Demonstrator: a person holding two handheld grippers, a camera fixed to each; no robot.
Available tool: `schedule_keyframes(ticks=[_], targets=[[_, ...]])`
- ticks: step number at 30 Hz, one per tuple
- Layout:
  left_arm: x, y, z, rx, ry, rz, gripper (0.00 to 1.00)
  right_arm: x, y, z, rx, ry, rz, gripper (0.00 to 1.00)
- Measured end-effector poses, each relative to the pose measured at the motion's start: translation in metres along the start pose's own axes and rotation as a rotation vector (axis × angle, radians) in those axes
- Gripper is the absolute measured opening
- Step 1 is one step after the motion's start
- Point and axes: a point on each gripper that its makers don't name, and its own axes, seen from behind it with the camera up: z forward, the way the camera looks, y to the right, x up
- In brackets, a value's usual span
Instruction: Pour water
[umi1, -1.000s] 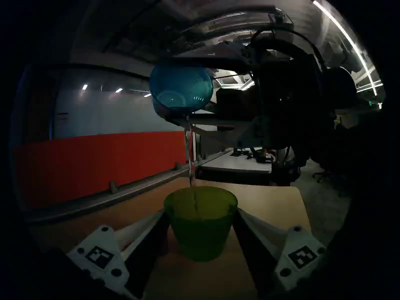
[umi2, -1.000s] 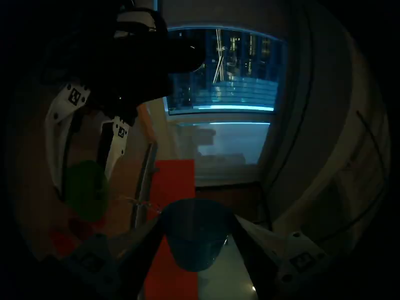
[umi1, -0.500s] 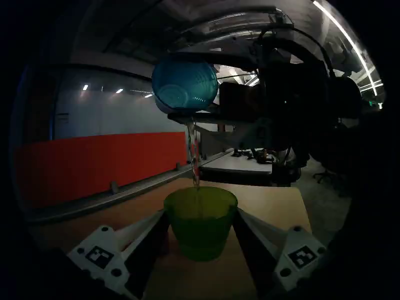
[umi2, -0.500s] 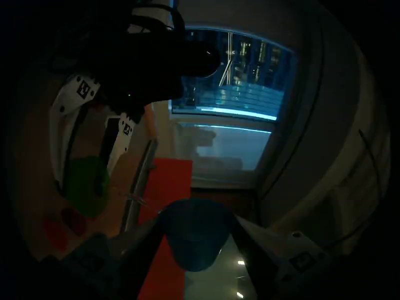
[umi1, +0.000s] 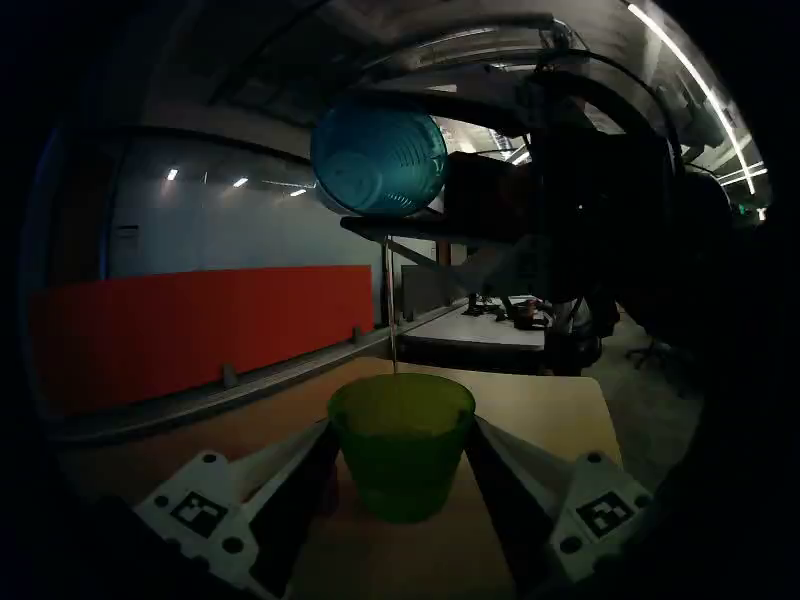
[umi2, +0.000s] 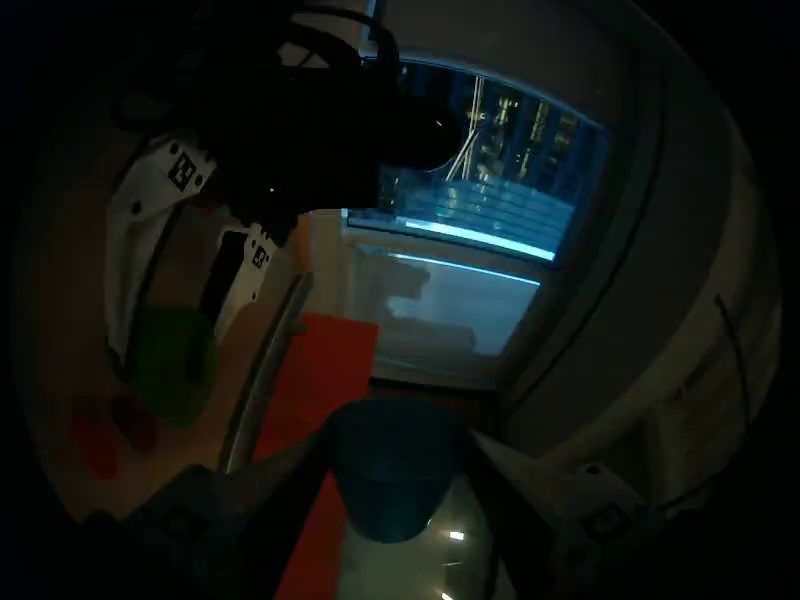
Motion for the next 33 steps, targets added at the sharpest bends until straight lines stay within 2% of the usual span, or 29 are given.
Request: schedule_keyframes(ticks=[3, 8, 12, 15, 18, 21, 33], targets=[[0.0, -0.001, 0.0, 0.002, 0.0, 0.0, 0.84, 0.002, -0.001, 0.0, 0.0, 0.0, -0.018, 0.92], [0.001, -0.001, 0.001, 0.004, 0.001, 0.0, 0.84, 0.002, -0.004, 0.001, 0.003, 0.004, -0.005, 0.92], [0.002, -0.002, 0.0, 0.008, 0.003, 0.0, 0.84, -0.002, -0.006, 0.002, 0.004, -0.001, 0.036, 0.92], [0.003, -0.003, -0.001, 0.013, 0.003, 0.003, 0.84, -0.006, -0.008, 0.003, 0.012, -0.001, 0.105, 0.92], [0.002, -0.004, -0.002, 0.014, 0.003, 0.003, 0.84, -0.01, -0.009, 0.003, 0.013, -0.004, 0.206, 0.92], [0.001, -0.006, -0.002, 0.018, 0.002, 0.002, 0.84, -0.014, -0.01, 0.004, 0.02, -0.012, 0.331, 0.92], [0.0, -0.009, -0.003, 0.026, -0.004, 0.022, 0.84, -0.005, -0.019, -0.002, 0.055, 0.025, 0.822, 0.92]])
